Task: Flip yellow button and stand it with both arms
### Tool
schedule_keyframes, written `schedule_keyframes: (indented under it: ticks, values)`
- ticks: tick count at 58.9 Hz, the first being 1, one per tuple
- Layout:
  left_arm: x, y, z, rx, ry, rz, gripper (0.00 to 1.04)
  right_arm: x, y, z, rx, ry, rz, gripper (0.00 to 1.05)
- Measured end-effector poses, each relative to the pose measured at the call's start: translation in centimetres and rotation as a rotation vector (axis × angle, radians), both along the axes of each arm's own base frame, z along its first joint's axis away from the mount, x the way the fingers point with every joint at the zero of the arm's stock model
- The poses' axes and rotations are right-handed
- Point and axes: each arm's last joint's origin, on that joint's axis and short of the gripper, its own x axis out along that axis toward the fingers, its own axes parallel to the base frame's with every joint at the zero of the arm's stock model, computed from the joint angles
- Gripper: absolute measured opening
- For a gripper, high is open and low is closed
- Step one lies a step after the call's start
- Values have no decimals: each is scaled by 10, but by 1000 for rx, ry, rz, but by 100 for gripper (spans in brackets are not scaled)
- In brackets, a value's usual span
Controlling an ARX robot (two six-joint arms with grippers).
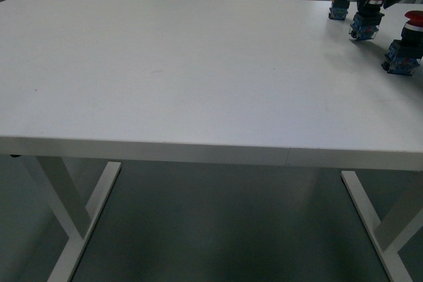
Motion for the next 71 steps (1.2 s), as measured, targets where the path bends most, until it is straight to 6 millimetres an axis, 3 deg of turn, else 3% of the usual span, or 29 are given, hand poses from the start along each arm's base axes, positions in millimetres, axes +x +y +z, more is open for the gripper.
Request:
schedule_keyframes:
  ticks: [54, 55, 61, 63, 65, 66, 71]
  values:
    - [0, 0, 0, 0, 0, 0, 99, 2, 4, -7, -21, 10, -20, 35]
    - [0, 0, 0, 0, 0, 0, 99, 3, 4, -11, -22, 17, -20, 54]
    - [0, 0, 0, 0, 0, 0, 99, 3, 4, -11, -22, 17, -20, 54]
    - [0, 0, 0, 0, 0, 0, 99, 4, 6, -12, -20, 13, -16, 90]
    - [0, 0, 0, 0, 0, 0, 99, 4, 6, -12, -19, 9, -14, 94]
    - [0, 0, 0, 0, 0, 0, 99, 5, 6, -11, -19, -4, -11, 101]
    - [0, 0, 0, 0, 0, 0, 99, 7, 6, -10, -20, -21, -8, 101]
